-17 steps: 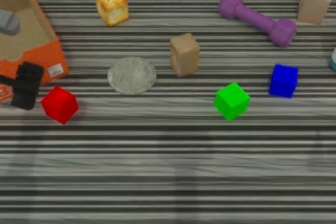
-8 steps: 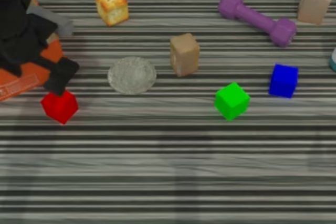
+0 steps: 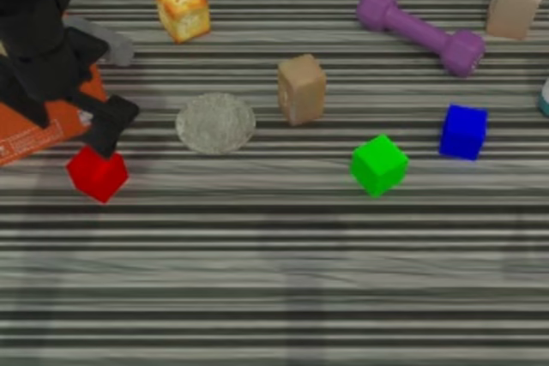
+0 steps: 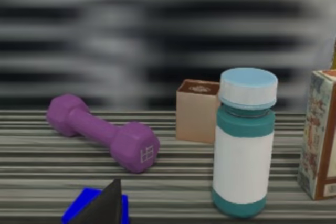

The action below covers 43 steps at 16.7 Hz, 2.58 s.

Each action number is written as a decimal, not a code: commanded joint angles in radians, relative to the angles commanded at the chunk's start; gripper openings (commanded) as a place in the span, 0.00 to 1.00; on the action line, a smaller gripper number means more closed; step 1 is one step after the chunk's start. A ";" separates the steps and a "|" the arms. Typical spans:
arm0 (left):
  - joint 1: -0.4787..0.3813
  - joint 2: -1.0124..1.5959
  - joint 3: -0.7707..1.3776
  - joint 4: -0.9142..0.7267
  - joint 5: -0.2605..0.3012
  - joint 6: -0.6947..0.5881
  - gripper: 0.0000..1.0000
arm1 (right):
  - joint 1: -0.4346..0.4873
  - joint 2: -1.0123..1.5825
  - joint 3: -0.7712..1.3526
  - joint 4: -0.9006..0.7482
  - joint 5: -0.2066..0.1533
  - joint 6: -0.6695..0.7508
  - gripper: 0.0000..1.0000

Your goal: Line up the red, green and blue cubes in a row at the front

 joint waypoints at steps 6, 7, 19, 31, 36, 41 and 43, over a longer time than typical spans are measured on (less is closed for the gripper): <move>0.002 0.025 -0.054 0.076 0.000 0.002 1.00 | 0.000 0.000 0.000 0.000 0.000 0.000 1.00; 0.002 0.041 -0.077 0.119 0.000 0.002 1.00 | 0.000 0.000 0.000 0.000 0.000 0.000 1.00; 0.002 0.120 -0.188 0.308 0.001 0.003 0.77 | 0.000 0.000 0.000 0.000 0.000 0.000 1.00; 0.002 0.120 -0.188 0.308 0.001 0.003 0.00 | 0.000 0.000 0.000 0.000 0.000 0.000 1.00; 0.002 0.120 -0.188 0.308 0.001 0.003 0.00 | 0.000 0.000 0.000 0.000 0.000 0.000 1.00; 0.004 0.077 -0.150 0.253 0.011 0.000 0.00 | 0.000 0.000 0.000 0.000 0.000 0.000 1.00; 0.010 0.054 -0.110 0.185 0.011 -0.003 0.00 | 0.000 0.000 0.000 0.000 0.000 0.000 1.00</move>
